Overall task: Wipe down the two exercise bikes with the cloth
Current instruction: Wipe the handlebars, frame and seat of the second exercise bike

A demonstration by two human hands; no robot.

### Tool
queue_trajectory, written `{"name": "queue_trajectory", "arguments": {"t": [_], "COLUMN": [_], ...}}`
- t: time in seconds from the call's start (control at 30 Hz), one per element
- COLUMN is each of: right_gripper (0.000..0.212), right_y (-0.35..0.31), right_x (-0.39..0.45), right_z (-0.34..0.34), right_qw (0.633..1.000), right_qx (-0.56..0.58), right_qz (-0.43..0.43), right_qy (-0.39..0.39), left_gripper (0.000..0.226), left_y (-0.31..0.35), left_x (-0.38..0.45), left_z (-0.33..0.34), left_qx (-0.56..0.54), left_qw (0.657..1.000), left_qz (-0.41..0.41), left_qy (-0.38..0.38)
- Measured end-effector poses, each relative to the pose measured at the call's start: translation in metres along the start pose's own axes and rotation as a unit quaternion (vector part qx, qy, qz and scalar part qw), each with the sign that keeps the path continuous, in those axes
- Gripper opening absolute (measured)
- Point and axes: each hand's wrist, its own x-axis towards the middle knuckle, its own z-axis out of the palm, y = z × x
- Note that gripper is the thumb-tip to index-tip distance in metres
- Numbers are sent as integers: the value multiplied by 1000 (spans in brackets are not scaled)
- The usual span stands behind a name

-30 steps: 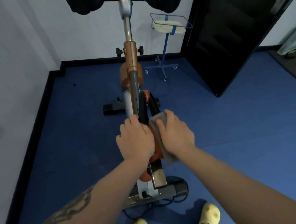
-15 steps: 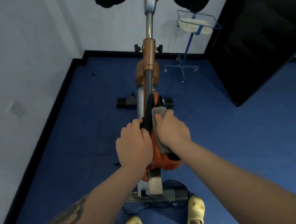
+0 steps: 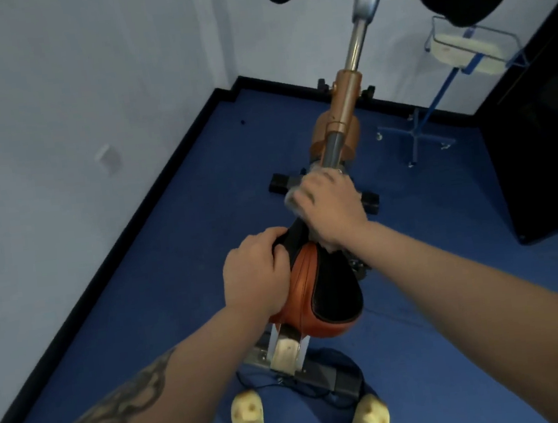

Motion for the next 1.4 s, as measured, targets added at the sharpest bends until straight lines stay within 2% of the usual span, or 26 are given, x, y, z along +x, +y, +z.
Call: {"name": "queue_trajectory", "arguments": {"t": [0.03,0.07,0.13,0.17,0.23,0.3,0.37,0.43,0.5,0.57,0.6,0.67,0.7,0.77,0.87,0.93,0.97,1.0,1.07,1.13,1.2,1.3,1.4], "right_gripper": [38,42,44,42,41,32,35,40,42,41,40,35,33,34,40,38,36,34,36,40,40,41,51], "right_y": [-1,-3,-3,-2,-3,-20,-40,-43,-29,-23,-27,-46,-53,-49,-36,-46,-55,-66,-70,-58,-47,-66,-81], "right_x": [-10,-19,-17,-8,17,25,6,-15,-3,12,13,-2,-14,-28,-3,-2,-13,-28,-58,-62,-51,-83,-148], "right_z": [1,-1,-13,-19,-23,-18,-4,1,-11,-21,-20,-10,-5,-12,-26,-21,-13,-5,1,-10,-17,-9,-2], "right_qw": [994,985,973,967,951,932,925,941,963,969,963,949,946,957,962,962,959,963,979,978,980,995,999], "right_qx": [-40,-30,5,-35,-183,-263,-227,-120,-75,-148,-189,-221,-191,-93,-141,-185,-200,-175,-57,5,-29,-37,-14], "right_qz": [-101,-167,-220,-234,-228,-218,-275,-292,-218,-121,-109,-184,-238,-250,-177,-143,-158,-169,-171,-164,-144,-49,-31], "right_qy": [-13,-31,-76,-90,-104,-124,-128,-123,-143,-158,-160,-129,-109,-117,-152,-139,-124,-112,-94,-127,-132,-74,-17], "left_gripper": [30,29,25,22,18,17,13,11,15,21,24,27,30,36,42,46,48,50,48,45,46,45,46], "left_y": [1,1,2,2,3,4,4,5,6,7,6,3,1,-2,-3,-4,-4,-5,-7,-7,-9,-15,-14], "left_x": [-1,-2,-5,-5,-6,-7,-8,-10,-11,-11,-11,-10,-9,-6,-1,0,0,-1,-6,-14,-19,-21,-16], "left_z": [0,0,0,1,3,3,5,5,6,7,8,9,9,11,12,11,11,11,13,14,11,7,1], "left_qx": [8,16,26,28,42,58,29,-51,-97,-115,-133,-176,-195,-215,-203,-224,-250,-278,-322,-336,-331,-290,-194], "left_qw": [1000,999,997,996,993,988,979,960,943,935,928,911,902,893,902,897,889,881,878,893,908,939,975], "left_qz": [-1,-9,-46,-61,-87,-122,-181,-258,-303,-322,-335,-362,-375,-389,-379,-379,-380,-378,-345,-291,-252,-186,-110], "left_qy": [15,33,57,61,66,71,84,99,102,96,94,88,84,68,40,44,51,63,77,70,47,14,-8]}}
